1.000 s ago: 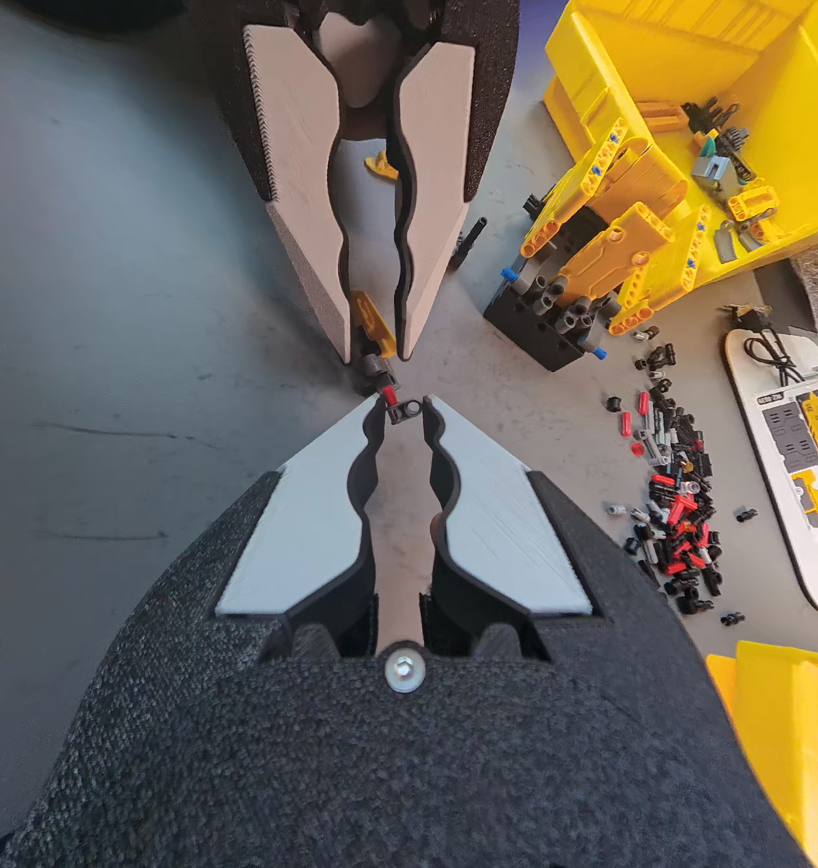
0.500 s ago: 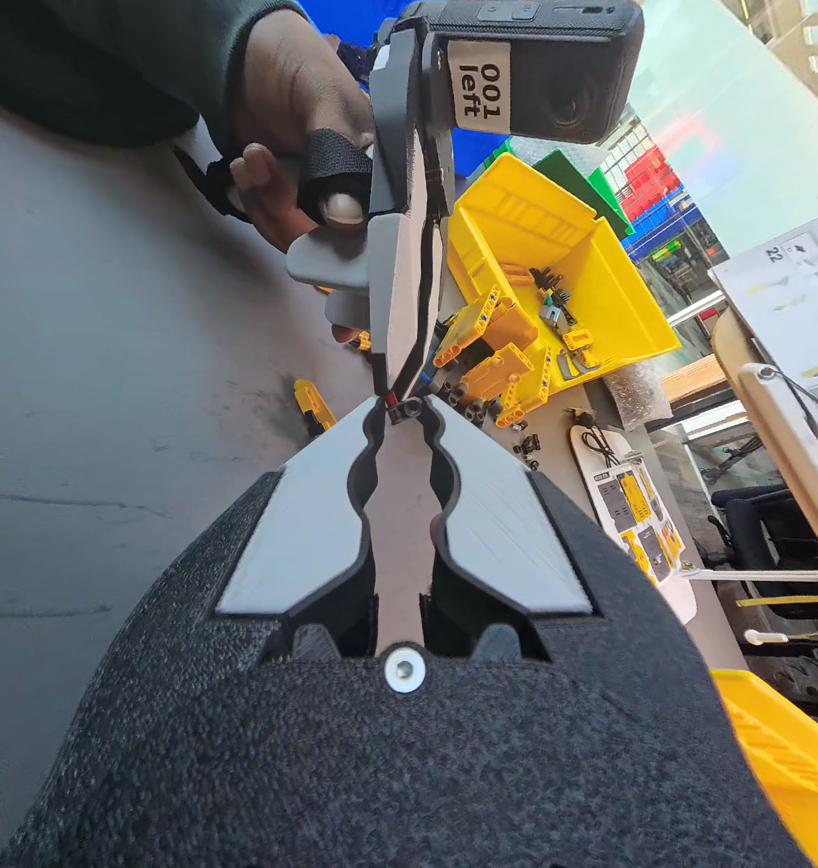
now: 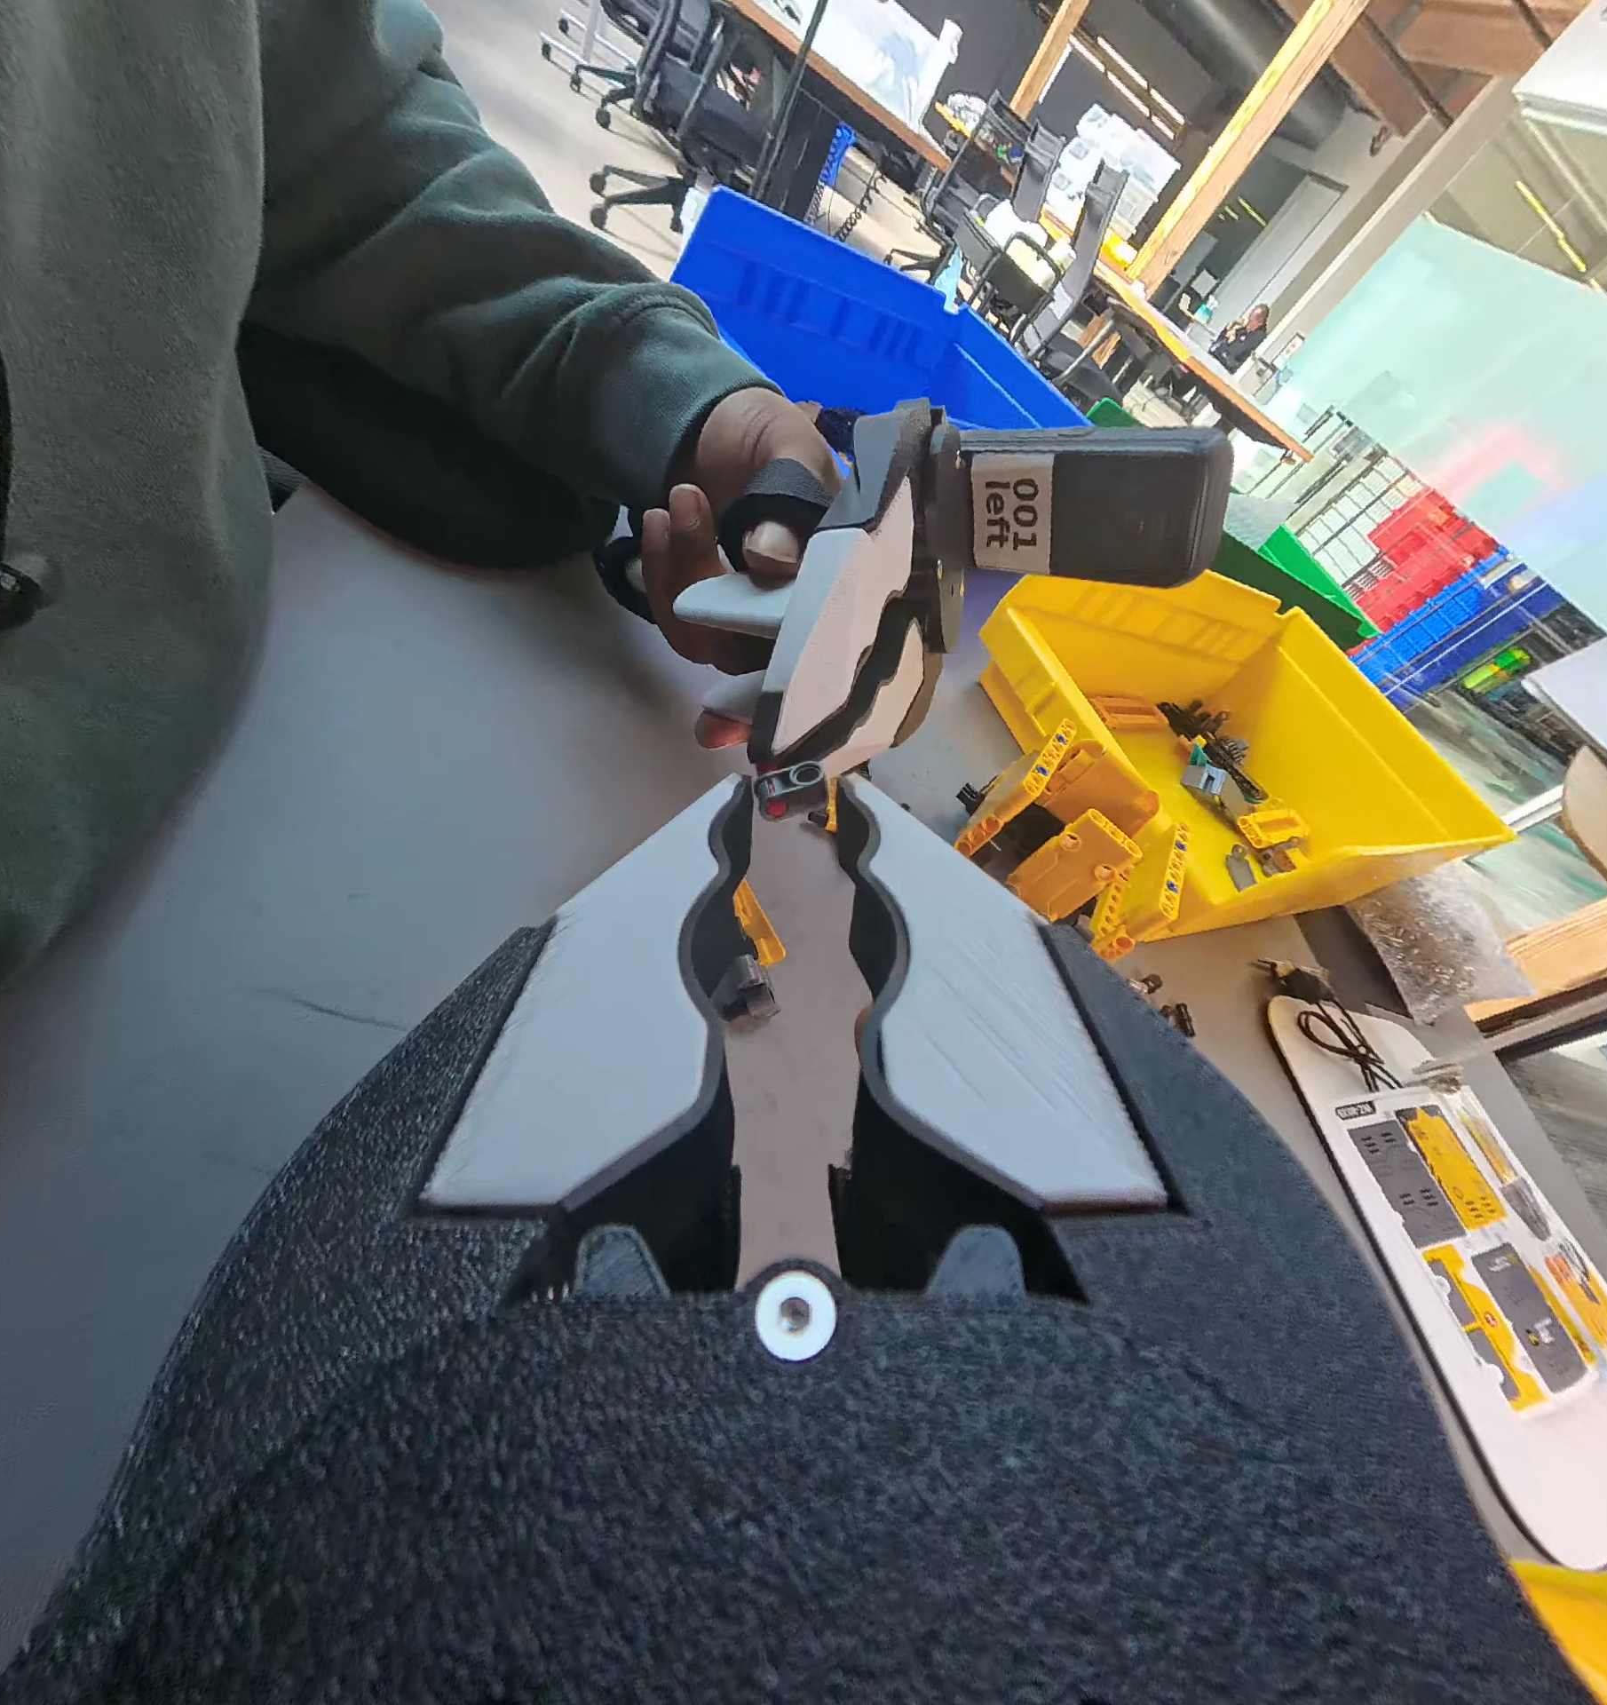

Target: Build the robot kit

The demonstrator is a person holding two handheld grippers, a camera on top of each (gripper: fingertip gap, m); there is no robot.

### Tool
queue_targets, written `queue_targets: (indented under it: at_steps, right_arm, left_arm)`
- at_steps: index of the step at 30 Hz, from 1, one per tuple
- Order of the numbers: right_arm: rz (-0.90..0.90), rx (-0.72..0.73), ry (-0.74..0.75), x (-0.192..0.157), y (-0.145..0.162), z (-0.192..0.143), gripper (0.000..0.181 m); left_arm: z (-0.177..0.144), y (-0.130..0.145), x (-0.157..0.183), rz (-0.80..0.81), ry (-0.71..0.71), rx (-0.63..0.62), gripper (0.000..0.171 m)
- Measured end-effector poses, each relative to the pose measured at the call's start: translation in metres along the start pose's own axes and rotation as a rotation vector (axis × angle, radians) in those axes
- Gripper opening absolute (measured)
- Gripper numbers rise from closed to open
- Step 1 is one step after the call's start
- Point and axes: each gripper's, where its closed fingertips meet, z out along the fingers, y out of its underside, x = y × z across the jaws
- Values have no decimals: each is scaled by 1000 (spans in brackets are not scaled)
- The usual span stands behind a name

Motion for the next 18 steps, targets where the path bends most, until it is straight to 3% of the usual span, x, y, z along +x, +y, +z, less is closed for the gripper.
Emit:
queue_targets:
  at_steps: [18]
  right_arm:
    - [-89,-59,-41,-13,4,2,15]
  left_arm:
    - [3,12,3,-124,96,-43,3]
